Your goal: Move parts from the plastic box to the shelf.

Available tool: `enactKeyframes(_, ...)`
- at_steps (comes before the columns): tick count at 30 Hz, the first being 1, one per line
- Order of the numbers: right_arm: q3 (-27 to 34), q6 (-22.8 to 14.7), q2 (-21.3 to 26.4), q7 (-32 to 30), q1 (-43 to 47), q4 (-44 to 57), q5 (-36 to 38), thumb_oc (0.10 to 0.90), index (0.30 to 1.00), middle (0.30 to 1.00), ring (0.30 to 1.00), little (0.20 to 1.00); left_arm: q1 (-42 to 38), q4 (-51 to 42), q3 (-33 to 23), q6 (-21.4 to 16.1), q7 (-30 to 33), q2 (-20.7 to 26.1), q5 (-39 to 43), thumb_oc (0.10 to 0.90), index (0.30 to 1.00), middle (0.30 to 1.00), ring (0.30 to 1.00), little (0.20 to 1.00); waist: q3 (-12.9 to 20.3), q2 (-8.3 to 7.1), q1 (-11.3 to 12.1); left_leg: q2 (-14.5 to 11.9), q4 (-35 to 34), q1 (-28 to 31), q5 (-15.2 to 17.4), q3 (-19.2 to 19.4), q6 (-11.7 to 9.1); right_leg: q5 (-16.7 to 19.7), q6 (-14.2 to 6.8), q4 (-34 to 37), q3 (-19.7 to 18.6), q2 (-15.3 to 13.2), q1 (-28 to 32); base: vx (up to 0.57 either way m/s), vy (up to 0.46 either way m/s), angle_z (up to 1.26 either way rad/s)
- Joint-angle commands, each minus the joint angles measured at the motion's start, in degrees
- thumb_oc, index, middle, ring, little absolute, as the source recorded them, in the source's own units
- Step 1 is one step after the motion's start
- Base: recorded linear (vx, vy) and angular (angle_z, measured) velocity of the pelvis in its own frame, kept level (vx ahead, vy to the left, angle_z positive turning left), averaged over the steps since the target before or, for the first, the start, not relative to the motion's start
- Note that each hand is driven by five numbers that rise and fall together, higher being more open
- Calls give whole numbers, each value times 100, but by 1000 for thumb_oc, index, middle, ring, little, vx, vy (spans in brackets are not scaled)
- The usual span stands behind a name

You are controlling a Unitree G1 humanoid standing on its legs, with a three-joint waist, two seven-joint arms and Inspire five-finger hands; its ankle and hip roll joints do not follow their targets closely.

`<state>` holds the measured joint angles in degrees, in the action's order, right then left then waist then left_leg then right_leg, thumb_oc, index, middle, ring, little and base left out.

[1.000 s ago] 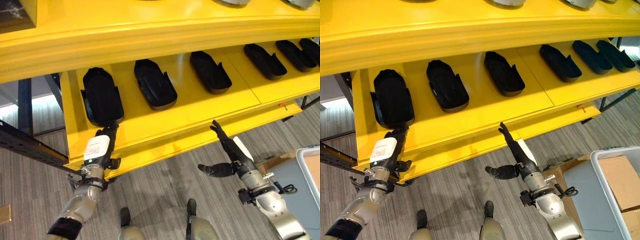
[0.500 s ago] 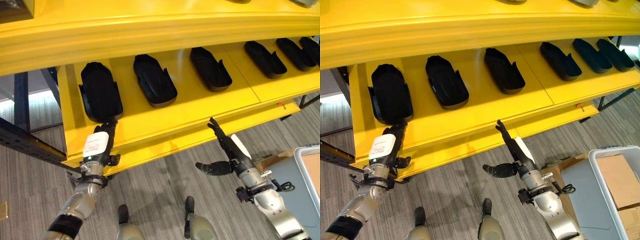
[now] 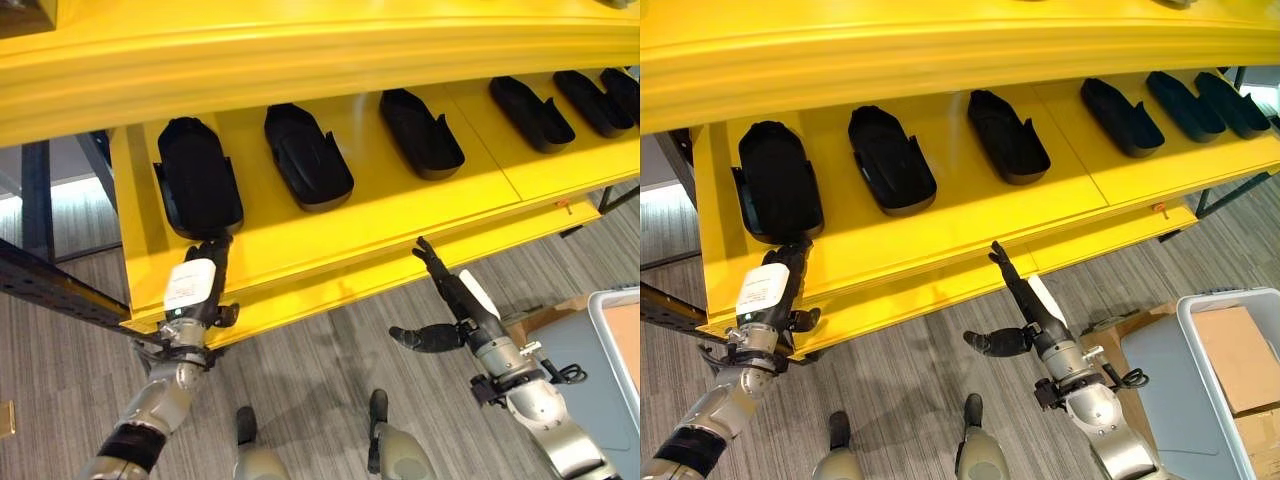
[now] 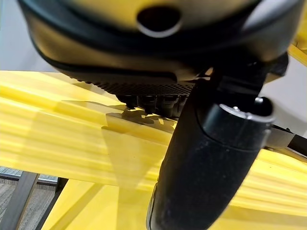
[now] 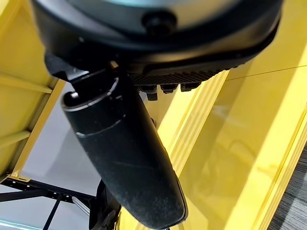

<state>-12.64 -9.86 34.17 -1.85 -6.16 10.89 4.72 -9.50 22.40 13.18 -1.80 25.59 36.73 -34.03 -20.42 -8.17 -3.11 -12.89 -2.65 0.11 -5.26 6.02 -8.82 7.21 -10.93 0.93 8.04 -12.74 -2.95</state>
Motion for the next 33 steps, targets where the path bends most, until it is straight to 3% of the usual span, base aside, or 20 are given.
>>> enactKeyframes(1, 209, -628, 222, -267, 466, 500, 168, 900, 1000, 1000, 1000, 1000, -277, 93, -213, -135, 15, 50, 127, 900, 1000, 1000, 1000, 1000, 78, -142, -108, -119, 642, -82, 424, -118, 110, -578, 14, -1176, -154, -190, -408, 0, 0, 0)
enactKeyframes(4, 228, -608, 180, -275, 495, 447, 153, 900, 1000, 1000, 1000, 1000, 154, -419, -238, -345, -172, -67, 287, 900, 1000, 1000, 1000, 1000, 61, -88, -62, -113, 646, -63, 433, -162, 117, -599, 21, -1189, -118, -196, -347, 3, -17, 2)
enactKeyframes(9, 261, -630, 78, -226, 505, 319, 258, 900, 1000, 1000, 1000, 1000, 1147, -1245, -366, -1158, -880, -366, 1989, 900, 1000, 1000, 1000, 1000, 159, 57, 27, -116, 538, 14, 392, -239, 129, -617, 23, -1115, -8, -178, -170, 13, -30, 5)
enactKeyframes(11, 302, -661, 84, -199, 422, 297, 297, 900, 1000, 1000, 1000, 1000, 1527, -1463, -344, -1355, -1175, -515, 3063, 900, 1000, 1000, 1000, 1000, 255, 126, 51, -127, 454, 62, 357, -276, 130, -618, 22, -1041, 52, -164, -74, 31, -32, 12)
enactKeyframes(12, 326, -664, 89, -185, 374, 280, 306, 900, 1000, 1000, 1000, 1000, 1759, -1537, -349, -1488, -1548, -662, 4090, 900, 1000, 1000, 1000, 1000, 308, 183, 72, -136, 407, 114, 352, -299, 127, -637, 19, -998, 100, -152, 15, 25, -30, 19)
enactKeyframes(14, 358, -662, 83, -151, 260, 246, 306, 900, 1000, 1000, 1000, 1000, 2111, -1742, -329, -1495, -2049, -794, 5236, 900, 1000, 1000, 1000, 1000, 448, 252, 78, -138, 312, 115, 290, -332, 131, -611, 23, -897, 174, -139, 90, 19, -22, 14)
enactKeyframes(15, 357, -662, 83, -151, 259, 246, 306, 900, 1000, 1000, 1000, 1000, 2114, -1744, -330, -1494, -2050, -793, 5238, 900, 1000, 1000, 1000, 1000, 450, 252, 75, -138, 310, 114, 289, -334, 130, -611, 24, -895, 178, -138, 91, 30, -28, 14)
enactKeyframes(16, 347, -656, 24, -138, 197, 187, 318, 900, 1000, 1000, 1000, 1000, 2353, -1824, -258, -1390, -2484, -1000, 6326, 900, 1000, 1000, 1000, 1000, 584, 311, 98, -137, 230, 150, 255, -376, 140, -608, 18, -821, 259, -131, 178, 25, -27, 16)
enactKeyframes(17, 348, -630, -19, -134, 155, 113, 338, 900, 1000, 1000, 1000, 1000, 2471, -1926, -222, -1300, -2592, -1086, 6711, 900, 1000, 1000, 1000, 1000, 655, 346, 126, -128, 185, 168, 239, -404, 152, -612, 16, -790, 305, -133, 230, 27, -28, 16)
enactKeyframes(21, 359, -584, -93, -69, 0, 11, 358, 900, 1000, 1000, 1000, 1000, 2808, -2251, -134, -1178, -3005, -1010, 7066, 900, 1000, 1000, 1000, 1000, 936, 434, 173, -92, 40, 222, 191, -498, 162, -616, -4, -633, 483, -128, 415, 9, -25, 18)
enactKeyframes(23, 414, -566, -204, 16, -151, 0, 550, 900, 1000, 1000, 1000, 1000, 2945, -2385, -226, -1135, -3173, -1048, 7432, 900, 1000, 1000, 1000, 1000, 1256, 504, 242, -53, -106, 211, 112, -584, 153, -579, -25, -437, 628, -109, 546, -30, -6, 18)
enactKeyframes(33, 381, -541, -537, 79, -241, -99, 1065, 900, 1000, 1000, 1000, 1000, 2889, -2399, -573, -1290, -3005, -1345, 7331, 900, 1000, 1000, 1000, 1000, 1801, 554, 248, 27, -235, 208, 76, -565, 107, -408, -70, -82, 759, -169, 694, -13, 12, 7)
